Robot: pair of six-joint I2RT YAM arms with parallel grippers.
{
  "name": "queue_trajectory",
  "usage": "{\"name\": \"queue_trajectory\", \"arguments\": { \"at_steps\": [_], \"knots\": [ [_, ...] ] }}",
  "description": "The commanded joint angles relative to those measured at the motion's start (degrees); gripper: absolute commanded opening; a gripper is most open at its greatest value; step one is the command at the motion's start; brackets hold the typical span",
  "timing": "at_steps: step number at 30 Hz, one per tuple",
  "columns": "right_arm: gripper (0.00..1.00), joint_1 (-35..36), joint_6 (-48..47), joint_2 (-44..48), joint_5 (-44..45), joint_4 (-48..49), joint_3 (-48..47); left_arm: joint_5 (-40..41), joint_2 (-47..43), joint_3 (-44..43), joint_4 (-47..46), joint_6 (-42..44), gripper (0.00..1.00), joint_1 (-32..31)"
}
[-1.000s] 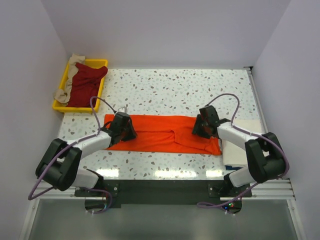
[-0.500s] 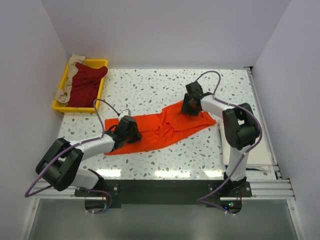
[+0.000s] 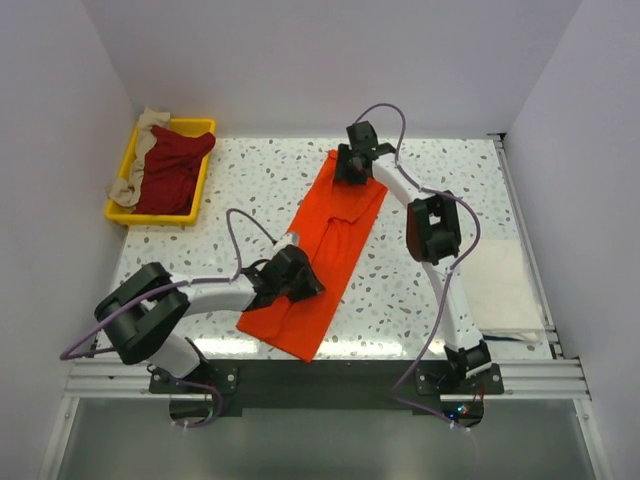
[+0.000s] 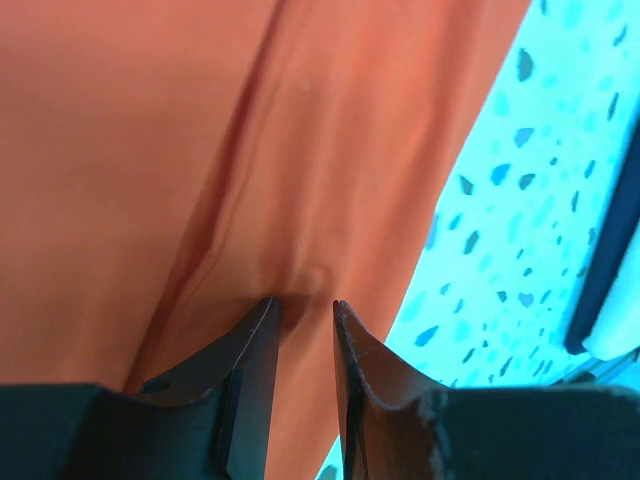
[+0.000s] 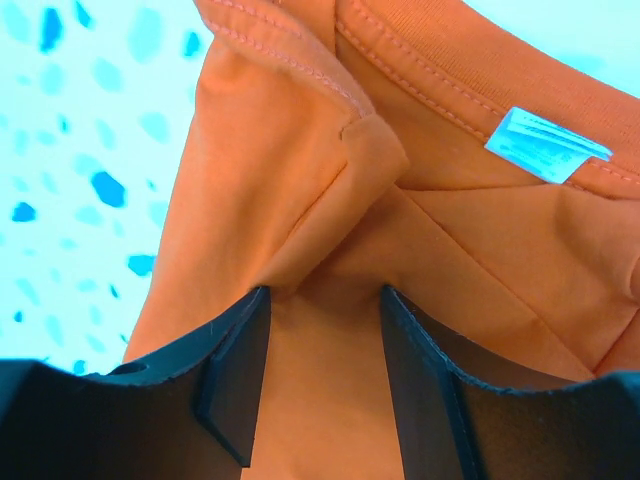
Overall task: Fold and stack the t-shirts
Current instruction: Fold the tshirt
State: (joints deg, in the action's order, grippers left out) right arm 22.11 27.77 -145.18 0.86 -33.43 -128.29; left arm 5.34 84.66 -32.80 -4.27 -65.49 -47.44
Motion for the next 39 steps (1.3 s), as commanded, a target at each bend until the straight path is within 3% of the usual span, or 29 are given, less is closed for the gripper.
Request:
{"name": "queue_trajectory", "arguments": {
  "at_steps": [1, 6, 12, 15, 21, 25, 28, 39],
  "knots": [
    [0.52, 0.1, -1.5, -6.5, -5.8, -3.4, -4.8, -3.1, 4.7, -7.1, -3.4, 0.2, 0.33, -1.6],
    [0.55, 0.1, -2.3, -5.5, -8.0, -0.9, -6.5, -4.6, 6.2, -12.1, -1.1, 6.7, 0.33, -1.5],
    [0.60, 0.1, -2.3, 2.9, -8.2, -2.7, -7.4, 1.3, 2.4, -15.5, 8.5, 17.1, 0.36, -1.5],
    [0.61, 0.0, -0.9, 9.8, -4.8, -3.0, -2.2, 2.9, 0.2, -16.0, 11.6, 20.1, 0.36, -1.5],
    [0.59, 0.1, 1.7, 21.2, -2.2, 1.9, 20.1, 2.7, -4.5, -11.3, 14.0, 23.3, 0.36, -1.7],
    [0.48, 0.1, 2.7, 24.8, -0.2, 5.8, 28.9, 0.2, -6.7, -7.2, 13.2, 23.5, 0.35, -2.8],
    [0.38, 0.0, 2.8, 24.8, 0.5, 6.1, 31.2, -0.9, -7.2, -4.7, 12.0, 23.0, 0.35, -4.6],
    [0.34, -1.3, 1.2, 17.0, 3.7, 5.2, 26.8, 0.6, -2.4, -2.8, 8.8, 16.9, 0.34, -12.2]
  ]
}}
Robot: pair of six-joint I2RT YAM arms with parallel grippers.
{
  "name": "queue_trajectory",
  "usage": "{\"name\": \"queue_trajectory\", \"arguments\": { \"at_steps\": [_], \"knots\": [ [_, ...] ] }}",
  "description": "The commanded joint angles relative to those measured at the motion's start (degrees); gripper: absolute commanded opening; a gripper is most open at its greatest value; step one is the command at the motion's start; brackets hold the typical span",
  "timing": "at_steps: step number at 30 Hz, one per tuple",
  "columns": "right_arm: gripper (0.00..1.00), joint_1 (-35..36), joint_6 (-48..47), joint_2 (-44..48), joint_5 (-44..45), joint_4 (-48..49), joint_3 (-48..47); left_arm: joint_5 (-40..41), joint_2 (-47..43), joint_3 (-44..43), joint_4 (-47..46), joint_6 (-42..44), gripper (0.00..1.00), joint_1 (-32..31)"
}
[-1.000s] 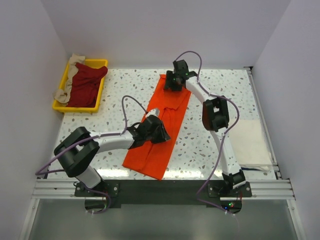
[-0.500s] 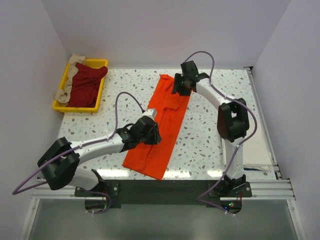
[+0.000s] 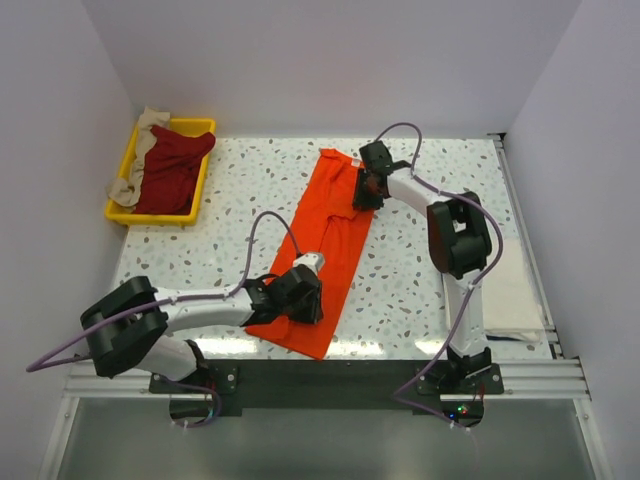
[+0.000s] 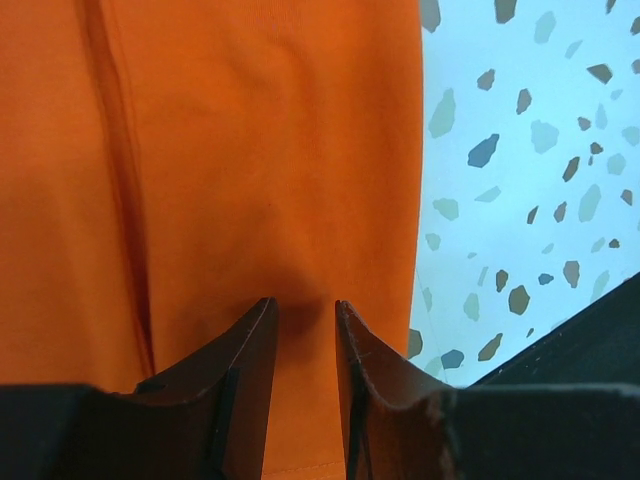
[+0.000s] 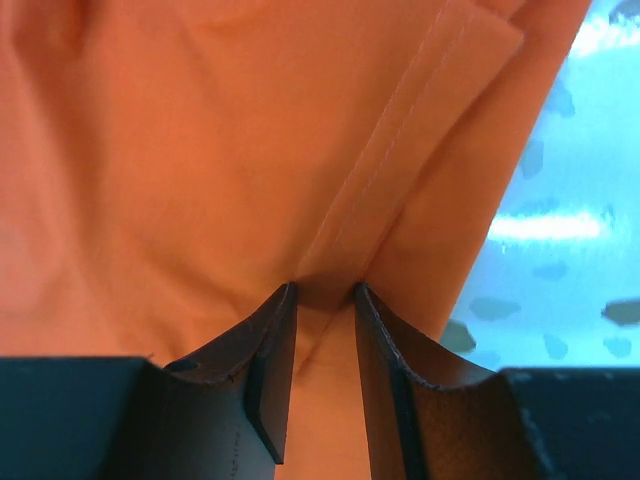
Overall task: Fold and stack the t-shirts
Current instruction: Fold the tshirt
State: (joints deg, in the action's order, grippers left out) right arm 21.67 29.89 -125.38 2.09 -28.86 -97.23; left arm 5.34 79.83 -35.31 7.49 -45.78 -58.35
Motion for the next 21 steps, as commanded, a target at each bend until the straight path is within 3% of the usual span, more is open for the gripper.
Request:
{"name": "queue_trajectory", "arguments": {
  "at_steps": [1, 8, 13, 21],
  "knots": [
    [0.33, -1.2, -1.5, -3.7, 2.5, 0.1, -5.3, 0.6, 3.4, -0.7, -3.1, -3.4, 0.34, -1.5],
    [0.33, -2.6, -3.8, -11.5, 3.1, -2.2, -14.6, -3.4, 11.8, -4.4, -10.2, -8.4, 0.34, -1.7],
    [0.34, -2.7, -4.8, -16.6, 3.3, -2.2, -22.2, -5.7, 18.4, -12.5, -11.2, -9.1, 0.34, -1.7],
    [0.41, -2.8, -6.5, -17.9, 3.2, -5.7, -31.1, -10.0, 22.4, -20.1, -12.7, -10.0, 0.34, -1.5]
  ]
}}
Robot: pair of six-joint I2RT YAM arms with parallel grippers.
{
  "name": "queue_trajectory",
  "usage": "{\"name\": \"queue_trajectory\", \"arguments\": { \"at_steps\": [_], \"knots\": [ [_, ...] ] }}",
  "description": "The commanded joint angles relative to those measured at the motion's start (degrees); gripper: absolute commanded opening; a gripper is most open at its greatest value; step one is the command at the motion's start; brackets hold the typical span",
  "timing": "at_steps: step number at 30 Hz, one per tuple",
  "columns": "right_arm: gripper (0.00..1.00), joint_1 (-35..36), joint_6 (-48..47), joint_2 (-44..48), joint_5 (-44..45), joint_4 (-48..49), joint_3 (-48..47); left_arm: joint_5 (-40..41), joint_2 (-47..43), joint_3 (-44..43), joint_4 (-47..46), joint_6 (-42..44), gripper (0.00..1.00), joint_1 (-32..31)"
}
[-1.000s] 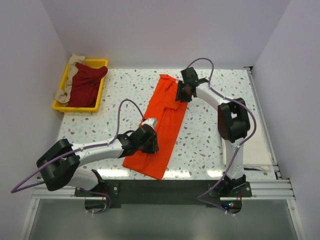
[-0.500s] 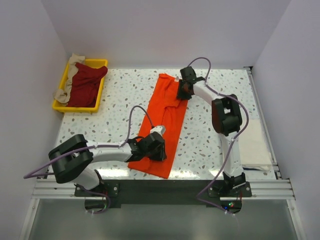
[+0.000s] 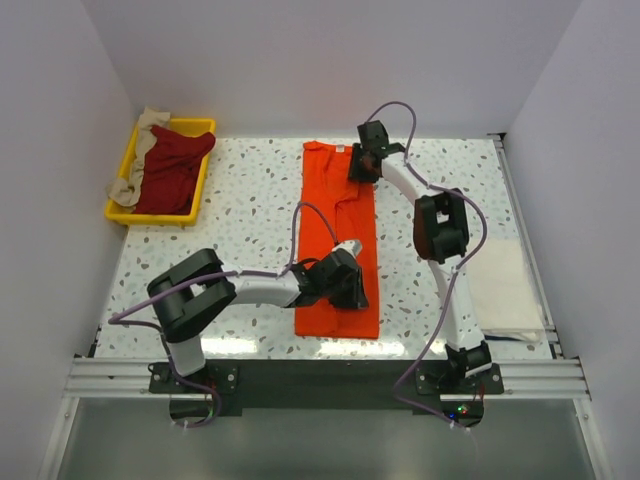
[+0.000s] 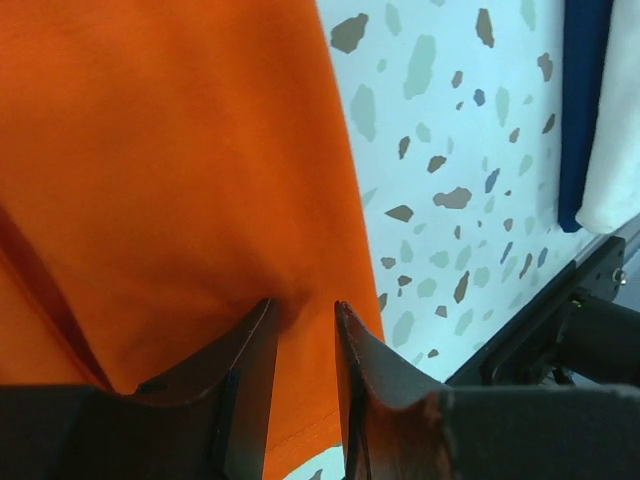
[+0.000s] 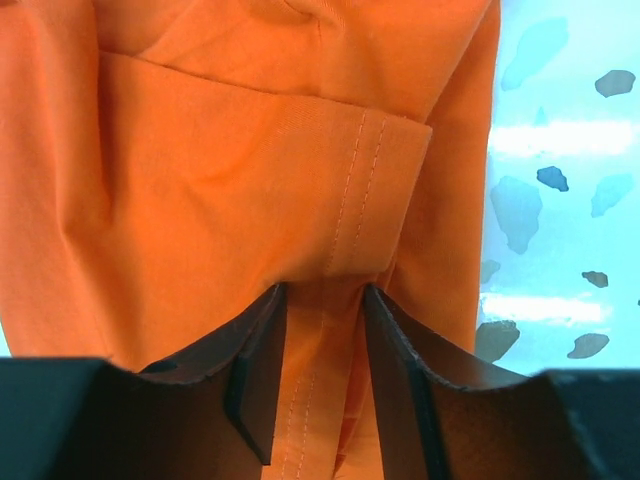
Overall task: Fold and stack the t-shirts
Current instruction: Fold the tshirt
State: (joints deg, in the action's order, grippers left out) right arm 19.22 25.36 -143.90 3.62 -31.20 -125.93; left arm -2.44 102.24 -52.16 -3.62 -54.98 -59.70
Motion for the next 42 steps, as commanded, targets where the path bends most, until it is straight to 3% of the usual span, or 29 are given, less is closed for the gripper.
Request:
{"name": "queue_trajectory", "arguments": {
  "at_steps": [1, 6, 10, 17, 20, 26, 32, 42],
  "knots": [
    [0.43, -0.2, -2.1, 1.6, 1.6, -3.0, -1.8, -2.2, -0.5, -3.4, -1.5, -0.3, 0.34, -0.2],
    [0.52, -0.2, -3.0, 9.8, 0.4, -4.6, -0.1, -4.2, -5.2, -3.6, -1.7, 2.8, 0.36, 1.4],
    [0.53, -0.3, -2.7, 16.3, -0.8, -8.6, 1.4, -5.7, -11.3, -2.6, 0.1, 6.5, 0.38, 2.6],
    [0.53, 0.0, 3.5, 41.0, -5.5, 1.7, 32.7, -5.6, -25.3, 8.7, 7.2, 7.6, 0.44, 6.3],
    [0.53, 0.7, 7.1, 52.2, -8.7, 6.9, 52.6, -6.4, -29.8, 12.7, 9.9, 7.6, 0.45, 7.5],
    [0.50, 3.5, 12.2, 68.5, -13.3, 12.5, 76.2, -2.6, -38.7, 17.7, 16.7, 5.5, 0.45, 8.5],
    [0.50, 6.5, 15.2, 78.6, -18.3, 10.5, 90.4, 4.6, -44.1, 20.7, 23.3, 3.0, 0.44, 8.9],
    [0.49, 7.1, 18.1, 86.6, -23.1, 9.0, 102.9, -0.9, -41.5, 29.0, 16.4, 3.3, 0.45, 8.8]
  ]
}}
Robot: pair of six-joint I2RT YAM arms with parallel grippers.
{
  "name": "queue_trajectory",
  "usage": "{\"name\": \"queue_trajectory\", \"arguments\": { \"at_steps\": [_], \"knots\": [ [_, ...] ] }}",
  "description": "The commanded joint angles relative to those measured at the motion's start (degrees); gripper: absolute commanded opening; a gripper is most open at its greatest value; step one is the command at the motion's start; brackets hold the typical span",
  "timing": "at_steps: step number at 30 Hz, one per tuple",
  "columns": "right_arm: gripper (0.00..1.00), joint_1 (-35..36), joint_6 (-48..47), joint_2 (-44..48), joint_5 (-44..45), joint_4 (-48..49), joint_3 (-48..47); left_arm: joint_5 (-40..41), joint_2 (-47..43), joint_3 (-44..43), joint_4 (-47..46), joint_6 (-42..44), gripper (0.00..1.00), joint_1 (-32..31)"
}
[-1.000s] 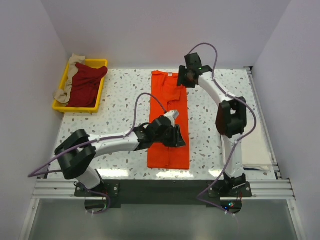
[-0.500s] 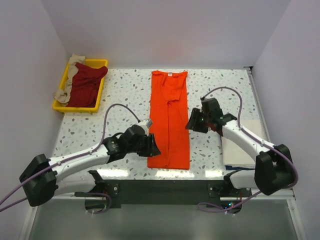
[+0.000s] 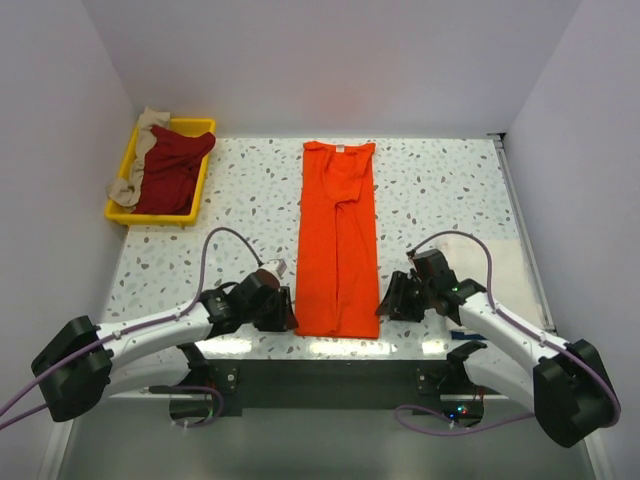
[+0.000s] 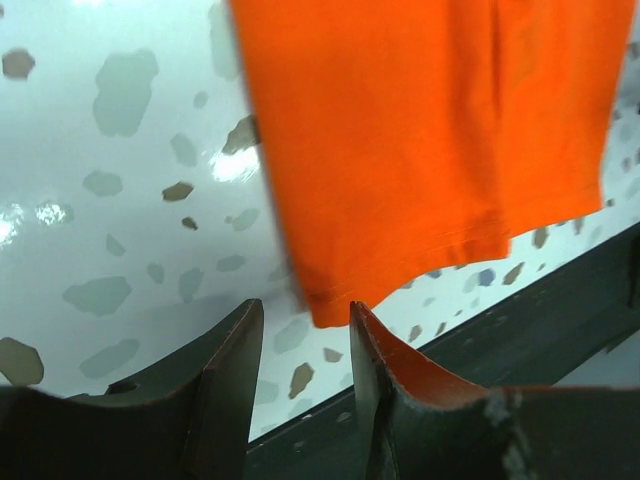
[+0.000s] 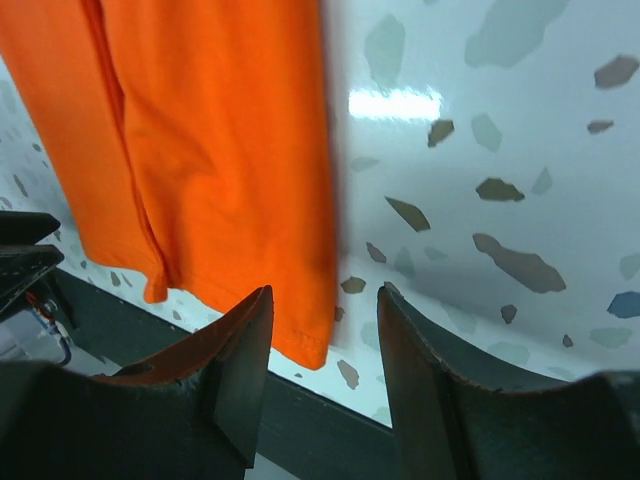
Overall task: Fold and stack the t-shirts
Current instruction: Fold the tshirt
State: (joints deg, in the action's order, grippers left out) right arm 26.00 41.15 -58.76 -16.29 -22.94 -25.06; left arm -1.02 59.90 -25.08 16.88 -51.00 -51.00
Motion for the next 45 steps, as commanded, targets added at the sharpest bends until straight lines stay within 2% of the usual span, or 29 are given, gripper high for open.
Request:
{"name": "queue_trajectory", "arguments": {
  "at_steps": [1, 13, 23, 30, 31, 38, 45],
  "knots": [
    [0.49, 0.4, 2.5, 1.7, -3.8, 1.0, 2.6, -3.3, 1.2, 2.4, -5.3, -0.7, 0.45, 0.1],
    [0.48, 1.1, 4.5, 0.2, -7.3, 3.0, 7.0, -3.5, 2.2, 6.0, -7.6, -3.7, 0.47, -0.5],
    [0.44, 4.1, 6.4, -1.0, -7.3, 4.0, 9.9, -3.7, 4.3, 7.5, -10.3, -5.9, 0.43, -2.1],
    [0.39, 4.6, 7.1, -2.1, -7.8, 6.0, 12.0, -3.8, 4.2, 8.9, -11.6, -7.4, 0.27, -2.9],
    [0.36, 4.8, 7.1, -2.1, -7.7, 6.0, 12.1, -3.8, 4.1, 9.0, -11.6, -7.5, 0.20, -3.0],
    [0.13, 4.6, 6.2, -2.5, -7.3, 5.5, 12.3, -3.7, 2.4, 9.3, -10.8, -7.7, 0.01, -3.5],
    [0.04, 4.7, 5.4, 0.6, -8.6, 3.6, 13.0, -3.9, -0.9, 10.7, -10.1, -9.1, 0.00, -4.5]
  ]
}}
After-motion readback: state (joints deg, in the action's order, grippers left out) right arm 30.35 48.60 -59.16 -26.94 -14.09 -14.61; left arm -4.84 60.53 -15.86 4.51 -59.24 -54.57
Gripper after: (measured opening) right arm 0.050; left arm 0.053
